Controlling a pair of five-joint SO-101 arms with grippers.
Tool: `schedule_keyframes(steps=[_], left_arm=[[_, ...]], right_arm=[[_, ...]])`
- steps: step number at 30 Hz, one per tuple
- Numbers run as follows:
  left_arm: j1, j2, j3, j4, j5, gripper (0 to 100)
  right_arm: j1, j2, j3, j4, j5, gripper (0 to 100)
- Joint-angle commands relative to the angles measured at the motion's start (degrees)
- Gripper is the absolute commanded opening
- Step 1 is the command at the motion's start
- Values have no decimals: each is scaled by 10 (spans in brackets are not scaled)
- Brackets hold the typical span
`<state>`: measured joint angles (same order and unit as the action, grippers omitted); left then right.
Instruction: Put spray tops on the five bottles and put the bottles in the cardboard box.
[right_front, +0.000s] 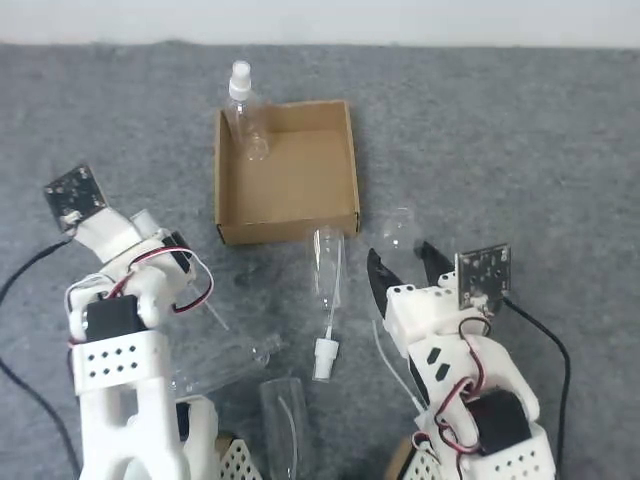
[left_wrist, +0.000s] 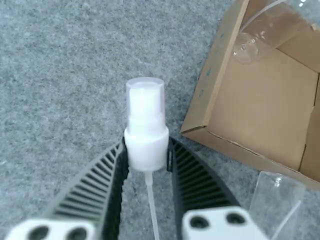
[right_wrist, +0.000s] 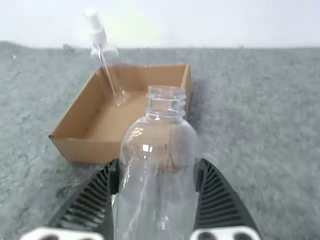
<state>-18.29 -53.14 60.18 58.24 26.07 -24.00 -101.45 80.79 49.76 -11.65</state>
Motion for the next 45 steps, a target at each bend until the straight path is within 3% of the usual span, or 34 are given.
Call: schedule_keyframes(steps=[1, 23, 30, 36, 45], left_arm=[[-3, -18, -25, -16, 1, 11], [2, -18, -157, -12, 4, 11], [2, -18, -196, -12, 65, 11], [3, -18, -229, -11, 91, 10], [4, -18, -339, 77, 121, 10]], right_arm=[[-6, -29, 14, -39, -2, 20], [-48, -23, 109, -142, -1, 20], [-48, -23, 111, -138, 1, 20], [-80, -23, 142, -143, 74, 20], [-95, -23, 146, -140, 83, 20]])
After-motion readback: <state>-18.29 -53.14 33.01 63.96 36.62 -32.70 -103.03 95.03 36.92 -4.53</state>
